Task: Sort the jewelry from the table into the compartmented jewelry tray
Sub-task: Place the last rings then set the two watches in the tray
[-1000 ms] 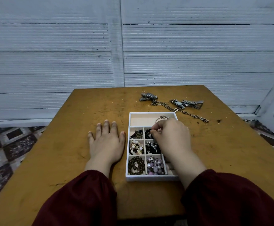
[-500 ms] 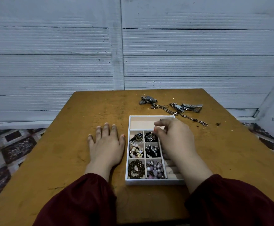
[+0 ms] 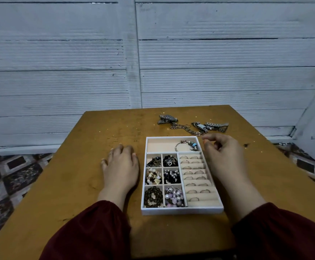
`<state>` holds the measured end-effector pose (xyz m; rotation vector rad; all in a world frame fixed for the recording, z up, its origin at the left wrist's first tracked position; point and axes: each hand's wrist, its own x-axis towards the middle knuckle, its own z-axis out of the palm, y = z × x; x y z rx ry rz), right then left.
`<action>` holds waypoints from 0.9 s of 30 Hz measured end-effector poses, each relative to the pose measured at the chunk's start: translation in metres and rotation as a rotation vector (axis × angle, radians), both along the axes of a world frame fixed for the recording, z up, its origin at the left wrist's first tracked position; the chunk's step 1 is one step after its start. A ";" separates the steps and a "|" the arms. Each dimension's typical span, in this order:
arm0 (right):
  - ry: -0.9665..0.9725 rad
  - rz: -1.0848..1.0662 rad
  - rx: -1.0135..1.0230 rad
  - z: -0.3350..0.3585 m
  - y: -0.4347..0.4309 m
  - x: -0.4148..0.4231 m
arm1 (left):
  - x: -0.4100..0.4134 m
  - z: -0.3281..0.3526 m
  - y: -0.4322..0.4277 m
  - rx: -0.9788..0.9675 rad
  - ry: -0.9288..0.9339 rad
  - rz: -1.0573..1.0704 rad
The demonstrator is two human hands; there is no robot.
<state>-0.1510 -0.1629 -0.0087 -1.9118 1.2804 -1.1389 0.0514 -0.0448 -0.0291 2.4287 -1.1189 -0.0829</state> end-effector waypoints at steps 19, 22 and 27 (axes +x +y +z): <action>0.089 -0.104 -0.007 -0.003 -0.092 -0.037 | -0.070 0.067 -0.102 -0.275 -0.053 -0.389; 0.095 -0.122 0.008 0.001 -0.106 -0.035 | -0.064 0.067 -0.120 -0.303 0.024 -0.381; 0.079 -0.069 0.036 -0.003 -0.125 -0.018 | -0.052 0.060 -0.148 -0.270 0.041 -0.367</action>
